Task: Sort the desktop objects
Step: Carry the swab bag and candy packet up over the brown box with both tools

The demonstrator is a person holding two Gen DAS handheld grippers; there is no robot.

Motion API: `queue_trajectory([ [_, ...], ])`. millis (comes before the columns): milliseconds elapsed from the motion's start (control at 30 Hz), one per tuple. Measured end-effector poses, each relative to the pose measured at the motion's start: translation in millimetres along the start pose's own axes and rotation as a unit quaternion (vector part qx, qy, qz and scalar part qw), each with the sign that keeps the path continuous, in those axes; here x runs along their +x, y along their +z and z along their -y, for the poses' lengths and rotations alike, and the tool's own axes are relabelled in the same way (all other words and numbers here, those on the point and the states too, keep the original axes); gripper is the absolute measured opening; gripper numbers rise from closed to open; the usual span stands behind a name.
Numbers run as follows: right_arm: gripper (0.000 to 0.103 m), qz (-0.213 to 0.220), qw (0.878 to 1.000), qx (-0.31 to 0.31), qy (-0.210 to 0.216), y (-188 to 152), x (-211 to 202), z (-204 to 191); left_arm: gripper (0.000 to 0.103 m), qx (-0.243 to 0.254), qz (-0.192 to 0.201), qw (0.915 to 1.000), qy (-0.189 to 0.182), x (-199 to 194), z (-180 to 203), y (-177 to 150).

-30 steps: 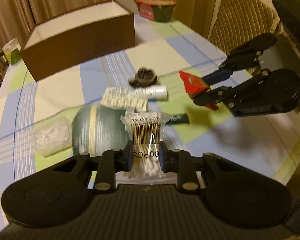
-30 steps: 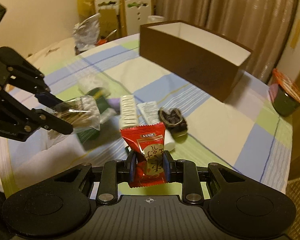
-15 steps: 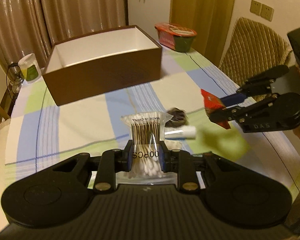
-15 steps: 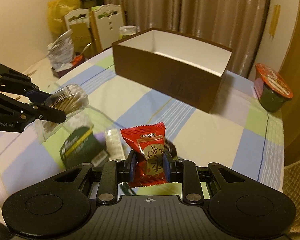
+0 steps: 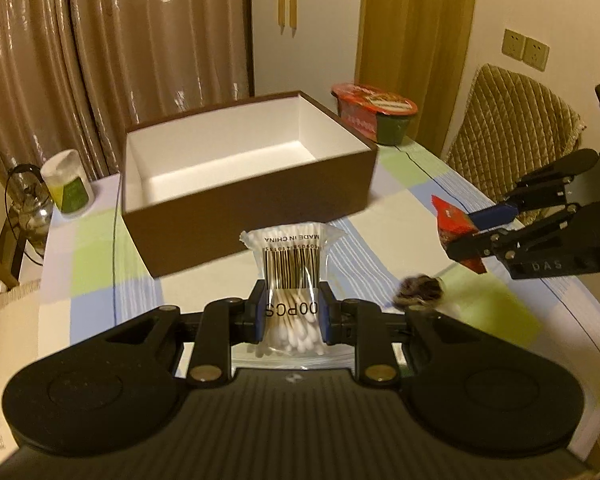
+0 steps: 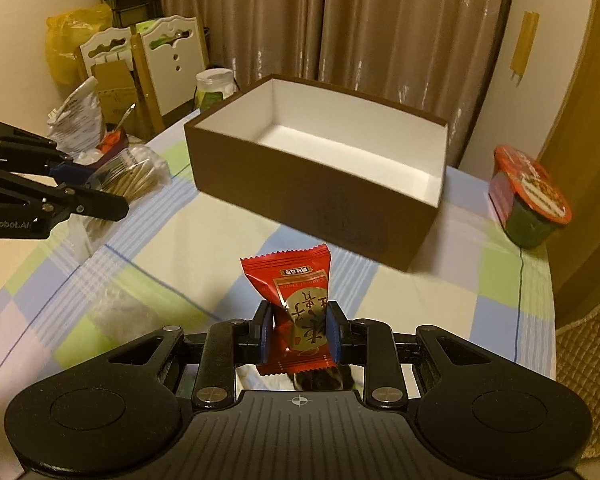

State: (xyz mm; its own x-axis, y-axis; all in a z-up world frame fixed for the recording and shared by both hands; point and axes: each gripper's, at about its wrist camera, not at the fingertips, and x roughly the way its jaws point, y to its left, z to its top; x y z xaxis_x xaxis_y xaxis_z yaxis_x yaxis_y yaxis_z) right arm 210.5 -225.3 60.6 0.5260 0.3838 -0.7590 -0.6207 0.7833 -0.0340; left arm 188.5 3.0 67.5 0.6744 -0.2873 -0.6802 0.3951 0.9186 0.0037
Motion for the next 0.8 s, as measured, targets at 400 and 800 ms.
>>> queue_trajectory([
  [400, 0.027, 0.036, 0.999, -0.014, 0.027, 70, 34, 32, 0.021, -0.036, 0.018, 0.9988, 0.028, 31, -32, 45],
  [800, 0.027, 0.034, 0.999, 0.024, 0.021, 148, 106, 79, 0.021, -0.049, 0.025, 0.9973, 0.049, 109, -68, 123],
])
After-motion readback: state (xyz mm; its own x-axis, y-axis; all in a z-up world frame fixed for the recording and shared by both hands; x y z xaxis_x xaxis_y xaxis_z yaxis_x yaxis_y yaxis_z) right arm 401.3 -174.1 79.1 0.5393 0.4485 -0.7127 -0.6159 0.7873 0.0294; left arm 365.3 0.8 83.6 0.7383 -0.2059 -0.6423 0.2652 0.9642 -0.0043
